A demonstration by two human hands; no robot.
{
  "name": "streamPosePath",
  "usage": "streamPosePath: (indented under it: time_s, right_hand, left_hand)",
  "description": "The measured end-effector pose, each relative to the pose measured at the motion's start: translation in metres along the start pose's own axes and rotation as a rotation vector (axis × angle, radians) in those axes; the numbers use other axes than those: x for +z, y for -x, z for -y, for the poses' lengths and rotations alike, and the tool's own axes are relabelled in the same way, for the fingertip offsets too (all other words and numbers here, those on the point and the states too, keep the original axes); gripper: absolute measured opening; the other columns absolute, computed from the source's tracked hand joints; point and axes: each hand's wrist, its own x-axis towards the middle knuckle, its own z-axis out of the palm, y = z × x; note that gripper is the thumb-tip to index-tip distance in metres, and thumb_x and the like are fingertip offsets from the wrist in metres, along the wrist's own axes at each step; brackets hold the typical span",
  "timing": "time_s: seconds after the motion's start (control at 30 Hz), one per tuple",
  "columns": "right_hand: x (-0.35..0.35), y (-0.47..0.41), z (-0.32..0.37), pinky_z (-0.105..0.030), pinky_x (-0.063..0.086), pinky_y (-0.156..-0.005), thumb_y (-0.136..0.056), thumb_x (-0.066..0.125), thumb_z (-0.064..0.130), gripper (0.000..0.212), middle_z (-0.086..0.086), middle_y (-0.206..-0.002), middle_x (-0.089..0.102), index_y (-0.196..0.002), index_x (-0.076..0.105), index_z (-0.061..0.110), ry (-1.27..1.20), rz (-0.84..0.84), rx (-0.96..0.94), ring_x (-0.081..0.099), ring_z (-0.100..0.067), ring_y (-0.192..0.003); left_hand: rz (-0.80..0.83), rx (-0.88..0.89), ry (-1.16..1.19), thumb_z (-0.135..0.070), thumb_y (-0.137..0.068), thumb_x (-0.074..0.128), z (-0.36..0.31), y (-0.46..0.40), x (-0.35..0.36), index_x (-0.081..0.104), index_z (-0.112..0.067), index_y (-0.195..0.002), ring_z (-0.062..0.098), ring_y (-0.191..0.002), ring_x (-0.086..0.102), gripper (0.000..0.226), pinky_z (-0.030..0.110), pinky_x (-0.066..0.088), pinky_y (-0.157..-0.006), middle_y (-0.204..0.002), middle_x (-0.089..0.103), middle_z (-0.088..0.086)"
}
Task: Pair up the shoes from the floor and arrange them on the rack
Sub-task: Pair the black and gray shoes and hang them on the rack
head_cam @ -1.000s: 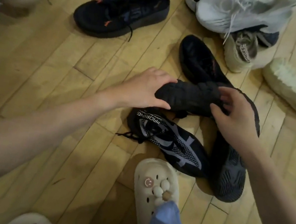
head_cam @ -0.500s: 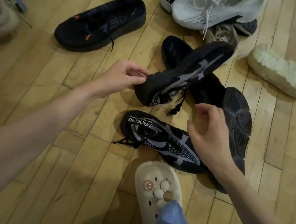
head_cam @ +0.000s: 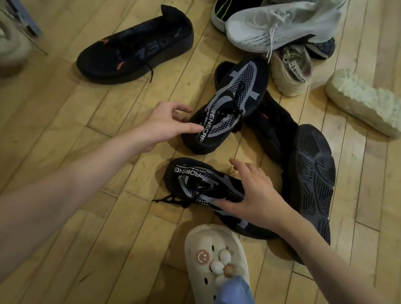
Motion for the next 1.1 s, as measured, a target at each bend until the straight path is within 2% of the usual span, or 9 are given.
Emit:
streamPosePath:
  time_s: [0.2, 0.33, 0.47, 0.63, 0.77, 0.83, 0.9, 1.0, 1.1]
  right_hand:
    - [0.005, -0.005, 0.001, -0.039, 0.035, -0.106, -0.066, 0.074, 0.066, 0.107, -0.003, -0.133, 0.040, -0.149, 0.025, 0.022, 0.081, 0.084, -0.017, 0.038, -0.022, -0.123]
    - [0.018, -0.015, 0.016, -0.033, 0.040, -0.098, -0.069, 0.078, 0.048, 0.095, -0.001, -0.126, 0.043, -0.145, 0.030, 0.018, 0.138, 0.017, -0.106, 0.041, -0.020, -0.115]
    - [0.015, -0.024, 0.029, -0.032, 0.045, -0.094, -0.067, 0.078, 0.034, 0.089, 0.000, -0.122, 0.044, -0.144, 0.035, 0.017, 0.131, -0.054, -0.138, 0.042, -0.018, -0.112]
    - [-0.004, -0.036, 0.067, -0.035, 0.038, -0.100, -0.067, 0.078, 0.029, 0.082, -0.005, -0.126, 0.047, -0.139, 0.044, 0.015, 0.235, -0.168, -0.488, 0.042, -0.022, -0.116]
    - [-0.007, -0.053, 0.096, -0.038, 0.037, -0.104, -0.066, 0.080, 0.020, 0.081, -0.007, -0.129, 0.049, -0.139, 0.045, 0.016, 0.370, -0.143, -0.696, 0.044, -0.025, -0.120]
    - [-0.005, -0.060, 0.110, -0.037, 0.037, -0.104, -0.065, 0.082, 0.021, 0.082, -0.007, -0.128, 0.049, -0.139, 0.045, 0.016, 0.427, -0.113, -0.766, 0.045, -0.024, -0.118]
    - [-0.002, -0.066, 0.124, -0.035, 0.036, -0.103, -0.065, 0.082, 0.021, 0.083, -0.007, -0.128, 0.049, -0.139, 0.045, 0.015, 0.467, -0.088, -0.839, 0.044, -0.023, -0.118]
    - [0.004, -0.071, 0.149, -0.036, 0.035, -0.105, -0.067, 0.080, 0.020, 0.083, -0.010, -0.129, 0.050, -0.141, 0.045, 0.011, 0.496, -0.066, -0.942, 0.042, -0.024, -0.119]
    - [0.004, -0.075, 0.177, -0.037, 0.032, -0.107, -0.068, 0.078, 0.018, 0.087, -0.012, -0.131, 0.048, -0.145, 0.040, 0.009, 0.511, -0.039, -1.019, 0.042, -0.028, -0.123]
  left_hand:
    - [-0.138, -0.078, 0.353, -0.001, -0.076, 0.073, 0.001, 0.008, -0.018, 0.065, -0.008, -0.110, 0.023, -0.103, 0.067, 0.036, 0.042, 0.056, -0.089, -0.109, 0.069, 0.010]
    - [-0.233, -0.072, 0.400, 0.002, -0.077, 0.071, 0.025, 0.031, -0.046, 0.068, -0.015, -0.099, 0.024, -0.108, 0.065, 0.029, 0.041, 0.054, -0.092, -0.110, 0.070, 0.008]
    - [-0.334, -0.080, 0.502, 0.007, -0.078, 0.068, 0.051, 0.070, -0.075, 0.066, -0.011, -0.102, 0.025, -0.103, 0.067, 0.030, 0.028, 0.058, -0.073, -0.110, 0.069, 0.012]
    - [-0.472, -0.103, 0.608, 0.013, -0.082, 0.060, 0.081, 0.130, -0.096, 0.063, -0.011, -0.095, 0.011, -0.083, 0.071, 0.028, 0.024, 0.059, -0.067, -0.091, 0.073, -0.001]
    - [-0.502, -0.276, 0.529, 0.006, -0.083, 0.064, 0.104, 0.157, -0.101, 0.060, -0.009, -0.111, 0.022, -0.107, 0.062, 0.032, 0.036, 0.052, -0.092, -0.115, 0.065, 0.010]
    - [-0.537, -0.306, 0.294, -0.006, -0.088, 0.063, 0.111, 0.165, -0.100, 0.058, -0.008, -0.122, 0.022, -0.115, 0.056, 0.034, 0.036, 0.045, -0.099, -0.127, 0.060, 0.012]
    - [-0.631, -0.208, 0.020, -0.033, -0.090, 0.061, 0.107, 0.178, -0.101, 0.063, -0.020, -0.116, 0.014, -0.118, 0.052, 0.029, 0.033, 0.042, -0.101, -0.129, 0.057, 0.003]
    - [-0.439, -0.049, 0.068, -0.060, -0.073, 0.065, 0.089, 0.205, -0.108, 0.066, -0.032, -0.111, -0.004, -0.105, 0.058, 0.047, 0.015, 0.045, -0.084, -0.117, 0.063, -0.014]
    - [-0.193, -0.073, 0.168, -0.050, -0.063, 0.081, 0.082, 0.222, -0.109, 0.056, -0.040, -0.114, -0.008, -0.106, 0.060, 0.057, 0.009, 0.048, -0.081, -0.112, 0.065, -0.020]
